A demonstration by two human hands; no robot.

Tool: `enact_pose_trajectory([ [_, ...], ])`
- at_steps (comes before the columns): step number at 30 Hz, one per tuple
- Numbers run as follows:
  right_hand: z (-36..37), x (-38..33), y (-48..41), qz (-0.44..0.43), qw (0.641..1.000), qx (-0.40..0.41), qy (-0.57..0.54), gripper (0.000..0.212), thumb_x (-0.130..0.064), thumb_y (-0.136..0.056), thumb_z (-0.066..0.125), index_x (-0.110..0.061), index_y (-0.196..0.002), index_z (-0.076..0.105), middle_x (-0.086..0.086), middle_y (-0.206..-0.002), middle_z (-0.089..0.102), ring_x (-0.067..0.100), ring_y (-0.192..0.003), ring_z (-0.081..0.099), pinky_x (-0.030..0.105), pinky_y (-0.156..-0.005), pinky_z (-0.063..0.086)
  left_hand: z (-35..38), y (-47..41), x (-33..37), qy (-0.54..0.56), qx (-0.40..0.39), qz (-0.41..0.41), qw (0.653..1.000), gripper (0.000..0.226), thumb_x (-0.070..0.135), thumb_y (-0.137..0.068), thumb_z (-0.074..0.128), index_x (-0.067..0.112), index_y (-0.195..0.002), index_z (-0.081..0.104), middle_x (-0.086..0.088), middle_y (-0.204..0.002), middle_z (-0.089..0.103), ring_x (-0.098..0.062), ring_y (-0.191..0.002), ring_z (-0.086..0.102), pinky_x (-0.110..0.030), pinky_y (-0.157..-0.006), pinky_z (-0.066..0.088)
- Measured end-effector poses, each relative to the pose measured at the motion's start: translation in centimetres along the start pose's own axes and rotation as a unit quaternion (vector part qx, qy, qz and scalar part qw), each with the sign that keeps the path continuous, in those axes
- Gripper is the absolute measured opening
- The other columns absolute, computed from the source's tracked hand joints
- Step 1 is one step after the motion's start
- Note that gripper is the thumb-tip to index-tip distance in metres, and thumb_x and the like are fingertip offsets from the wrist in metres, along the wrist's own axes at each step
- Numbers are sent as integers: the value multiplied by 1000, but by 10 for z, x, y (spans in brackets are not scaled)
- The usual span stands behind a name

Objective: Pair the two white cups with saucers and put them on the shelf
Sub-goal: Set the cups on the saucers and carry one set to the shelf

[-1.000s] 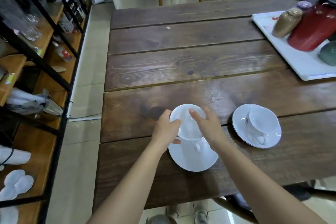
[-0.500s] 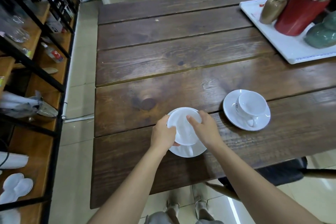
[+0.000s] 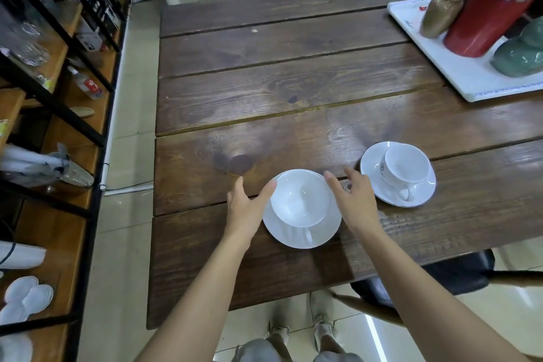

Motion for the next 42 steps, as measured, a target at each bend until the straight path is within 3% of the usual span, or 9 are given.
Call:
enact_pose_trajectory([
  [5, 13, 13, 13, 106, 993, -50, -28, 65, -72, -68, 54, -11, -91, 48, 9, -114, 47, 25, -96, 52, 39, -88, 44, 10, 2, -11, 46, -85, -66, 993, 88, 60, -71, 68, 18, -142, 36, -3, -140, 40, -26, -121, 49, -44, -73, 60],
  [8, 20, 15, 15, 113, 991, -56, -33, 90, -81, -55, 53, -4, -101, 61, 14, -114, 59, 27, -97, 62, 43, -84, 50, 14, 3, -12, 37, -108, -60, 992, 72, 58, -70, 69, 15, -125, 52, -5, -128, 51, -24, -109, 57, -45, -71, 61],
  [13, 21, 9, 16, 110, 991, -56, -57, 76, -70, -54, 58, -4, -91, 69, 16, -94, 71, 28, -86, 68, 36, -68, 52, 15, 8, -8, 43, -106, -33, 993, 51, 45, -79, 69, 14, -115, 51, -5, -117, 58, -23, -102, 61, -36, -64, 59],
  [17, 22, 8, 18, 119, 984, -72, -110, 78, -66, -60, 65, -3, -106, 61, 14, -106, 67, 27, -93, 66, 28, -60, 47, 12, 12, -6, 60, -100, -34, 993, 44, 45, -83, 64, 15, -111, 48, -1, -109, 56, -16, -92, 58, -33, -61, 57],
  [22, 9, -18, 14, 107, 968, -95, -206, 59, -45, -78, 69, -8, -114, 40, 2, -111, 54, 18, -98, 57, 26, -68, 46, 2, 22, 12, 146, -133, -31, 980, 39, 46, -89, 53, 26, -119, 37, 0, -114, 49, -21, -105, 53, -42, -78, 55],
  [26, -7, -49, 10, 56, 963, -141, -223, 72, -54, -68, 67, -13, -120, 39, 0, -113, 57, 19, -101, 59, 33, -77, 48, -13, 35, 32, 203, -155, 14, 967, 48, 44, -87, 57, 30, -125, 32, -2, -122, 46, -26, -111, 52, -44, -70, 59],
  [32, 1, -73, 21, -10, 957, -205, -203, 85, -60, -60, 64, -4, -121, 44, 8, -112, 58, 26, -99, 60, 31, -66, 45, -29, 68, 27, 247, -51, 33, 967, 66, 55, -73, 61, 32, -127, 31, -1, -122, 47, -25, -110, 54, -43, -69, 60],
  [36, 21, -72, 42, -17, 951, -250, -180, 47, -38, -90, 55, -8, -120, 36, -3, -96, 48, 9, -82, 51, 24, -57, 38, -40, 96, -7, 290, 22, -8, 957, 48, 49, -86, 55, 31, -125, 33, -5, -124, 47, -29, -111, 54, -39, -60, 59],
  [42, 70, -101, 108, -48, 921, -364, -131, 45, -42, -90, 53, -12, -119, 35, -3, -97, 48, 9, -82, 51, 25, -59, 41, -90, 148, -59, 346, 189, -44, 918, 53, 56, -82, 57, 34, -125, 36, -3, -123, 47, -31, -106, 53, -40, -55, 58],
])
Point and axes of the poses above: each hand's wrist, its own y-axis away from the middle knuckle, its own z-axis out of the palm, x = y × z, the point moved 3 cm from there along -y, towards the middle knuckle
